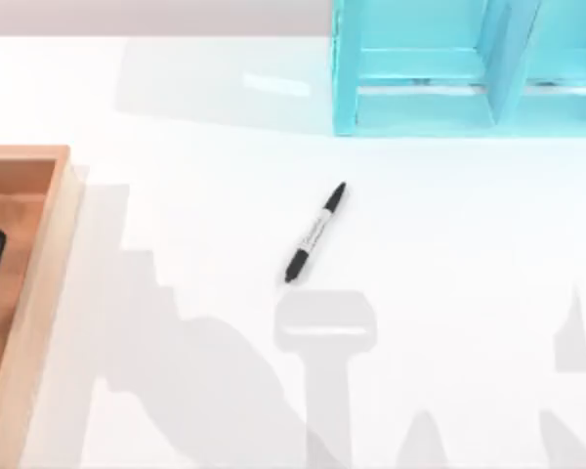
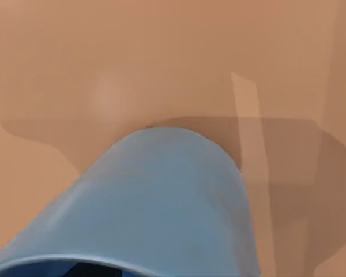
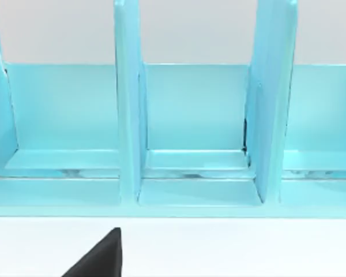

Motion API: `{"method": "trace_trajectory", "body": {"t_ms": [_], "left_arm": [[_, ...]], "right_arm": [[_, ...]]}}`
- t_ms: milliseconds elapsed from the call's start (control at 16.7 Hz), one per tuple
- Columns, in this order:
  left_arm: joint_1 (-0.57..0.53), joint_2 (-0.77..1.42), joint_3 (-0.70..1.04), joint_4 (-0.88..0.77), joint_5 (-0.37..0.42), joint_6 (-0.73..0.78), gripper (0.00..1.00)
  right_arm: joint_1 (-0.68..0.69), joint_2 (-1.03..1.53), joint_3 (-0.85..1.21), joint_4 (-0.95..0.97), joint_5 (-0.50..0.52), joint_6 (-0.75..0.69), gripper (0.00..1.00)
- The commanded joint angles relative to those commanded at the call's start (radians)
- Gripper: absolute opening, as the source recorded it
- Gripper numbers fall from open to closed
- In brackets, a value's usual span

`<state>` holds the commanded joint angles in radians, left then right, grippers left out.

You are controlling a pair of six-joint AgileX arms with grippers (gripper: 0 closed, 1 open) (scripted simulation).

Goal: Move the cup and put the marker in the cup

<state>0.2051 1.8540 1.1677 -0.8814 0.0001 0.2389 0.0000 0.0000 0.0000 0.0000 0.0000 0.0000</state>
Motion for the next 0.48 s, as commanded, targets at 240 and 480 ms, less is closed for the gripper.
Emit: {"method": "trace_trajectory", "body": {"t_ms": [240,480], "left_arm": [[0.0,0.0,0.0,0.0,0.0,0.0,0.7],[0.0,0.0,0.0,0.0,0.0,0.0,0.4]], "right_arm": [[0.0,0.0,0.0,0.0,0.0,0.0,1.0],[0.0,0.0,0.0,0.0,0.0,0.0,1.0]]}}
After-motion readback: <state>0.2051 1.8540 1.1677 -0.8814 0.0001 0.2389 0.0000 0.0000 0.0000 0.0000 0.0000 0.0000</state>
